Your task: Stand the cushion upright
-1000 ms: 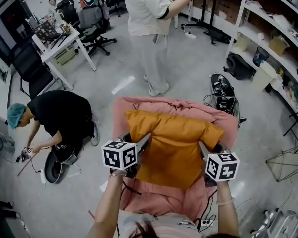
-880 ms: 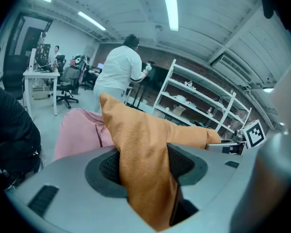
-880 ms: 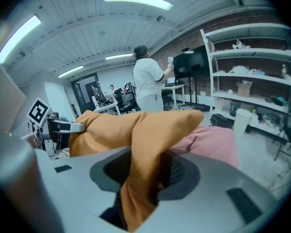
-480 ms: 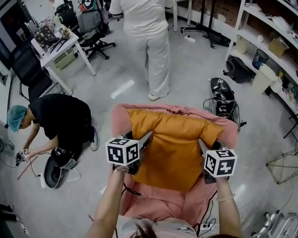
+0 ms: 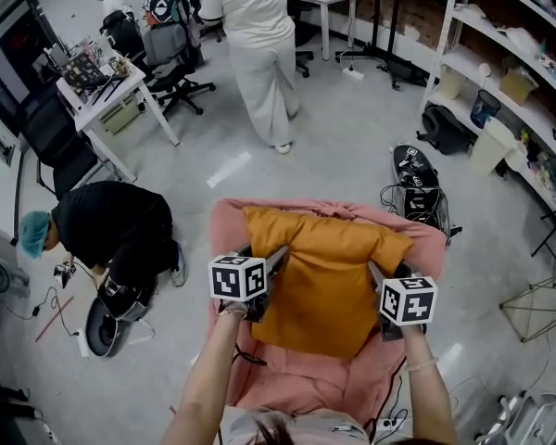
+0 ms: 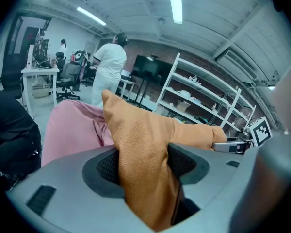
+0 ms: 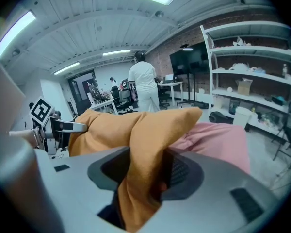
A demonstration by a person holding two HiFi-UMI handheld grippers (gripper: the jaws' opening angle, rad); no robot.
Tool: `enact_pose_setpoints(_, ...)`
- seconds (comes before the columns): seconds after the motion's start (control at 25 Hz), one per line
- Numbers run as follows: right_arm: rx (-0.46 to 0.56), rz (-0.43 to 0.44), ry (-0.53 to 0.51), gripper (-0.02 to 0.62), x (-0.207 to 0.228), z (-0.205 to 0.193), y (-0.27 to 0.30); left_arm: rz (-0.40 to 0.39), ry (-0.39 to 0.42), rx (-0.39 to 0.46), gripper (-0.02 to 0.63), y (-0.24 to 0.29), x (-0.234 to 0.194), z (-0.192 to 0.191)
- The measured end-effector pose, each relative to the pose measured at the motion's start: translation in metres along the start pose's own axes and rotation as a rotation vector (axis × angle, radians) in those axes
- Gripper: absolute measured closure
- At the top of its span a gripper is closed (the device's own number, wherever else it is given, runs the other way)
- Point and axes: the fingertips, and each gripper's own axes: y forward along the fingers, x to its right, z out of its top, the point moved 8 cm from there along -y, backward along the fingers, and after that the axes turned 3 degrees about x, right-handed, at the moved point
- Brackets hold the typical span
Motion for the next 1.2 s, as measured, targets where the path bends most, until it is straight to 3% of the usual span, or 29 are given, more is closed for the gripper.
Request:
enact_pose_setpoints(0.4,-0.031,0.027,0.023,0.331,0.010,-0.005,-0.008,-0.079,-0.036,-0.002,0.262,-0.006,-0.004,-0.005)
enact_pose_setpoints(1.0,-0.010,0.026,0.030,0.295,0.002,-0.013,-0.027,0.016,0.006,-0.024,0.225,-0.047,-0.011,-0.014)
enact_pose_setpoints(1.2,0.000,0.019,0.065,0.288,0.006,-0.015,-0.031,0.060,-0.020,-0.006,0.225,-0.076,-0.016,-0.030)
